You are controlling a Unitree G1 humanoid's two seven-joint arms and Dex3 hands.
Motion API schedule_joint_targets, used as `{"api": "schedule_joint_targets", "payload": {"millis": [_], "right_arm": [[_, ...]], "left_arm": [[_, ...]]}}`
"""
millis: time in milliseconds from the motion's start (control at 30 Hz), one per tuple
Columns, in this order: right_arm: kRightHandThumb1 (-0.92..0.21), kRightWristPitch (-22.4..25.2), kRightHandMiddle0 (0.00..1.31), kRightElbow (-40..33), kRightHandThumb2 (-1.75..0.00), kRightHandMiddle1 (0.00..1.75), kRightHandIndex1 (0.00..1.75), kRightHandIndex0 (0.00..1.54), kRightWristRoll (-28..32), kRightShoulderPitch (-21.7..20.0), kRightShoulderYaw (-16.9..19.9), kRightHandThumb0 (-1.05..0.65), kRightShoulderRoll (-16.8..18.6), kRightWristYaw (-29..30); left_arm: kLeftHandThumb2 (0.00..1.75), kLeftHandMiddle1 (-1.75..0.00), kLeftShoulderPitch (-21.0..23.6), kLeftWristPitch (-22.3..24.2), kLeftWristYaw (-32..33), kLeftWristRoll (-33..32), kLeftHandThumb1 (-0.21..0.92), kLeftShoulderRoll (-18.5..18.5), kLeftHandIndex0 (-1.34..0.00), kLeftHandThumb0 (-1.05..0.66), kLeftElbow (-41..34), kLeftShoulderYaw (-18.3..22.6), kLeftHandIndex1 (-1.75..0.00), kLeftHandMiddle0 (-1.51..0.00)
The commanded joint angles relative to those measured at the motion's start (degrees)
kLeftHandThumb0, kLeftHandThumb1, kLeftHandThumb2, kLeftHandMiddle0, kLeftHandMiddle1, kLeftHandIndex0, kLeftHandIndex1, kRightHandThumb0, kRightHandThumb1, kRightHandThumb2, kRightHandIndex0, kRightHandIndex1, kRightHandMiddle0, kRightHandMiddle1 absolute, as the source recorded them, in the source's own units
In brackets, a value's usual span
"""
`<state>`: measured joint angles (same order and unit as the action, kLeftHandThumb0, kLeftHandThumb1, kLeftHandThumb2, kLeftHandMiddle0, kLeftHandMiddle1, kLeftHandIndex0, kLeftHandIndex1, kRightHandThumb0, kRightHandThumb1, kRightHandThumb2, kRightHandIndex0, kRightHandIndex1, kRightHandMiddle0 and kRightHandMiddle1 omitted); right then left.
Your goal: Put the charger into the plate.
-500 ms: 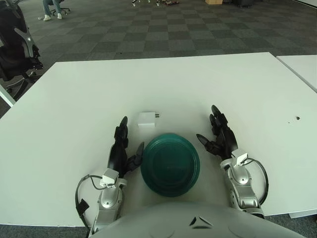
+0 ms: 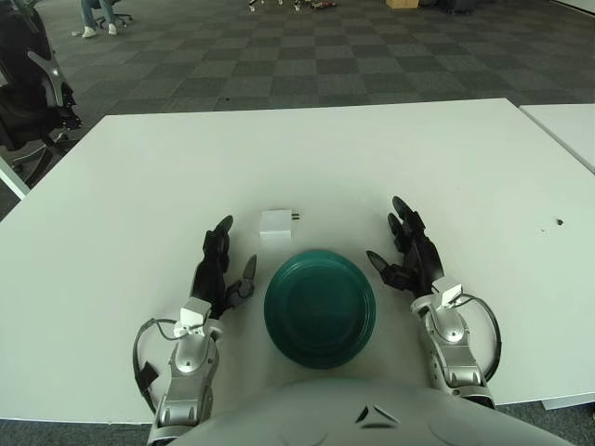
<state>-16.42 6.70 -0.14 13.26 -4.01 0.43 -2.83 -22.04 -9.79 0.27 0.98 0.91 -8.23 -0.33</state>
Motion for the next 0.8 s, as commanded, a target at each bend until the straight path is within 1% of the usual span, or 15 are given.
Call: {"api": "schedule_joint_targets", "payload": {"millis": [0, 100, 200, 367, 433, 467, 500, 567, 667, 733, 767], "right_arm": [[-0.54, 4.04, 0.0, 7.14, -0.55, 0.3, 0.01, 0.18, -0.29, 2.79, -1.27, -0.85, 1.52, 0.21], [-0.54, 3.95, 0.0, 7.67, -0.55, 0.29, 0.0, 0.18, -0.57, 2.43, -1.25, -0.85, 1.84, 0.47], [-0.54, 3.86, 0.0, 8.26, -0.55, 0.29, 0.0, 0.18, -0.85, 1.94, -1.11, -0.84, 2.04, 0.79], [-0.55, 4.08, 0.0, 9.45, -0.55, 0.28, 0.0, 0.17, -1.21, 0.99, -1.0, -0.85, 2.32, 1.2], [-0.55, 4.1, 0.0, 10.01, -0.54, 0.29, 0.0, 0.18, -1.41, 0.61, -0.98, -0.85, 2.46, 1.5], [-0.55, 4.09, 0.0, 10.35, -0.54, 0.29, 0.0, 0.18, -1.52, 0.39, -0.96, -0.85, 2.54, 1.74], [-0.55, 4.13, 0.0, 10.78, -0.54, 0.3, 0.0, 0.18, -1.65, 0.12, -0.88, -0.85, 2.66, 2.1], [-0.55, 4.18, 0.0, 11.57, -0.54, 0.32, 0.0, 0.18, -1.92, -0.37, -0.78, -0.84, 2.88, 2.8], [-0.56, 4.13, 0.0, 12.46, -0.54, 0.34, 0.0, 0.18, -2.25, -0.87, -0.76, -0.85, 3.13, 3.57], [-0.57, 4.28, 0.0, 12.86, -0.54, 0.34, 0.0, 0.18, -2.49, -1.18, -0.74, -0.85, 3.32, 4.09], [-0.57, 4.3, 0.0, 13.04, -0.54, 0.35, 0.0, 0.18, -2.57, -1.31, -0.77, -0.85, 3.4, 4.28]], "left_arm": [[0.69, -0.05, 3.44, 4.86, -0.87, -1.08, 0.92, 0.81, 0.0, -0.78, -4.65, 0.44, -0.88, -0.27], [0.69, -0.05, 4.87, 7.62, -1.02, -1.55, 0.92, 1.06, 0.0, -0.78, -6.36, 1.03, -0.88, -0.28], [0.7, -0.04, 7.33, 10.2, -0.74, -1.43, 0.92, 1.44, 0.0, -0.79, -7.63, 1.9, -0.86, -0.27], [0.64, -0.03, 11.0, 12.15, -1.09, -1.38, 0.92, 2.71, 0.0, -0.79, -7.52, 3.53, -0.83, -0.27], [0.61, -0.03, 13.42, 12.65, -1.64, -1.35, 0.92, 3.8, 0.0, -0.79, -6.74, 4.14, -0.83, -0.26], [0.6, -0.03, 15.08, 12.89, -2.15, -0.8, 0.92, 4.92, 0.0, -0.79, -6.2, 4.3, -0.83, -0.26], [0.57, -0.03, 17.41, 12.86, -2.83, 0.96, 0.92, 7.06, 0.0, -0.8, -5.21, 4.18, -0.83, -0.26], [0.52, -0.03, 20.7, 12.2, -3.7, 4.65, 0.92, 10.63, 0.0, -0.8, -3.36, 3.55, -0.84, -0.27], [0.48, -0.04, 23.1, 10.85, -4.03, 8.47, 0.92, 13.55, 0.0, -0.8, -1.22, 2.51, -0.86, -0.3], [0.46, -0.05, 25.41, 9.34, -4.08, 12.43, 0.92, 16.18, 0.0, -0.81, 1.11, 0.86, -0.88, -0.33], [0.45, -0.06, 26.07, 8.84, -4.06, 13.47, 0.92, 16.92, 0.0, -0.81, 1.88, 0.43, -0.88, -0.34]]}}
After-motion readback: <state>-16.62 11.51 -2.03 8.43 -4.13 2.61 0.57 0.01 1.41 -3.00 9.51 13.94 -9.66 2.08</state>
